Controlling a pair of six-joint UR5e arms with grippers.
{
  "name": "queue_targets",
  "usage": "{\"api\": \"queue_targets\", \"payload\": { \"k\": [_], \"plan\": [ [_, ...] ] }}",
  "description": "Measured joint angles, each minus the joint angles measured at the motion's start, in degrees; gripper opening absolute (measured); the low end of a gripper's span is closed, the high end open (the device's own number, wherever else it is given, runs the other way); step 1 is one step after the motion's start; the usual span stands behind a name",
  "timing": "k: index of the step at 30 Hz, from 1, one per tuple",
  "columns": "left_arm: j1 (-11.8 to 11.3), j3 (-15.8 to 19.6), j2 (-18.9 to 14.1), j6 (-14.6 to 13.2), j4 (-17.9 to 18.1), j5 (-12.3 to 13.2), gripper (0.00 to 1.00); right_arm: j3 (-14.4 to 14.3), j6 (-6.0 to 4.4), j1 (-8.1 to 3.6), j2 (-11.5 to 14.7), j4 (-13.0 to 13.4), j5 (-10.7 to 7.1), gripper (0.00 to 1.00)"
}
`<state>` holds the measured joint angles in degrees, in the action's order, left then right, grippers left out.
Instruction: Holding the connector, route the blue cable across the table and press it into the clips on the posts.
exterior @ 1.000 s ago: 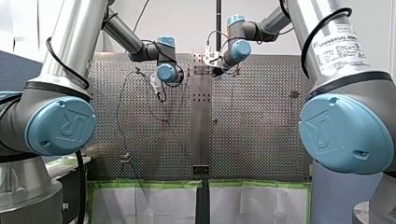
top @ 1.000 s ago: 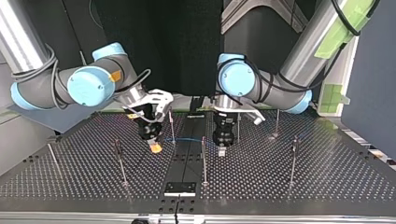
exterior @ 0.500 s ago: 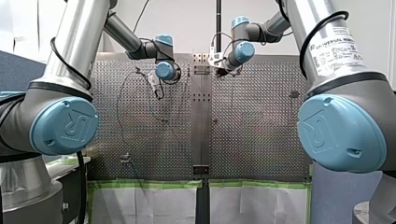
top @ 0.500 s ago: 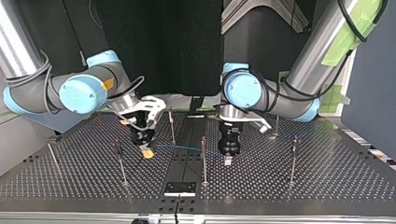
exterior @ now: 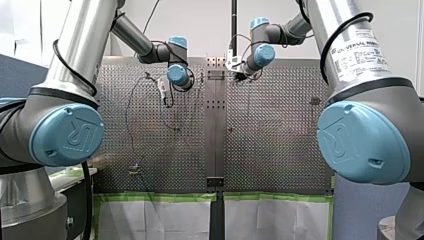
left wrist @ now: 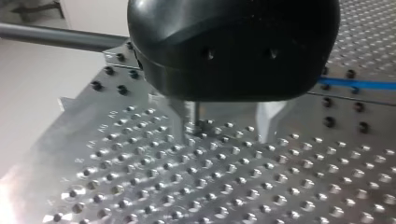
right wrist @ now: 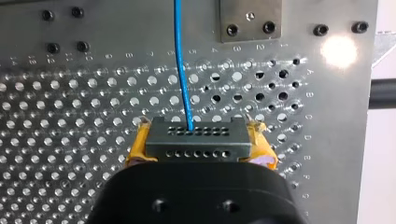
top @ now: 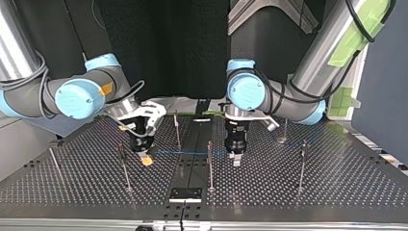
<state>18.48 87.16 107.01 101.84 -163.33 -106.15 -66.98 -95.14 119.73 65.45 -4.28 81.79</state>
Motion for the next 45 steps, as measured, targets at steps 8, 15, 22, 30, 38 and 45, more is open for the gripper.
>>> {"api": "queue_targets", "payload": {
  "k": [8, 15, 22, 30, 38, 45],
  "plan": [
    [1.34, 0.35, -0.33, -0.96, -3.58, -2.72, 1.00, -0.03, 0.15, -0.39, 0.24, -0.13, 0.76, 0.00],
    [2.61, 2.73, -2.90, -0.26, -6.35, -2.85, 1.00, -0.04, 0.29, -0.51, 0.38, -0.27, 1.10, 0.00],
    [3.62, 5.96, -6.19, 0.18, -6.72, -1.25, 1.00, -0.04, 0.31, -0.57, 0.46, -0.32, 1.42, 0.00],
    [5.62, 7.41, -10.54, -0.20, -8.11, -0.89, 1.00, -0.04, 0.30, -0.58, 0.59, -0.37, 1.45, 0.00],
    [8.24, 7.36, -12.44, -1.89, -6.80, 0.17, 1.00, -0.05, 0.36, -0.74, 0.62, -0.44, 1.96, 0.00],
    [11.44, 6.20, -11.55, -2.52, -6.10, -1.49, 1.00, -0.04, 0.38, -1.11, 0.64, -0.46, 2.75, 0.00]
  ]
}}
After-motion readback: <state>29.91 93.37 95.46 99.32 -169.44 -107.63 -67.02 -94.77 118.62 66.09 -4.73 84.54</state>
